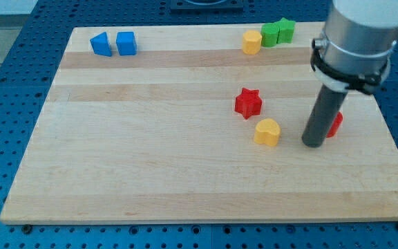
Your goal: Push the yellow heart towards the bottom center of the board
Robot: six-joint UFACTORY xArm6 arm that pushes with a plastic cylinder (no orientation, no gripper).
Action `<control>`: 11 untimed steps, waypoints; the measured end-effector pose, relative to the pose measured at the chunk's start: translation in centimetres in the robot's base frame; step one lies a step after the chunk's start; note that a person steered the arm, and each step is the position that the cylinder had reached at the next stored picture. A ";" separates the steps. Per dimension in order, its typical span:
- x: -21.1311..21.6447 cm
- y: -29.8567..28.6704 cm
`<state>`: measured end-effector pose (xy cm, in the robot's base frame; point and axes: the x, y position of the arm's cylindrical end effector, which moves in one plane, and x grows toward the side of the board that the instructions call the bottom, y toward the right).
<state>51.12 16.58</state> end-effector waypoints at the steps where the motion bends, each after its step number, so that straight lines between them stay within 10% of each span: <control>1: 0.9 -1.3; 3: -5.5 -9.0; 7: 1.8 -14.4; 11: 10.7 -6.5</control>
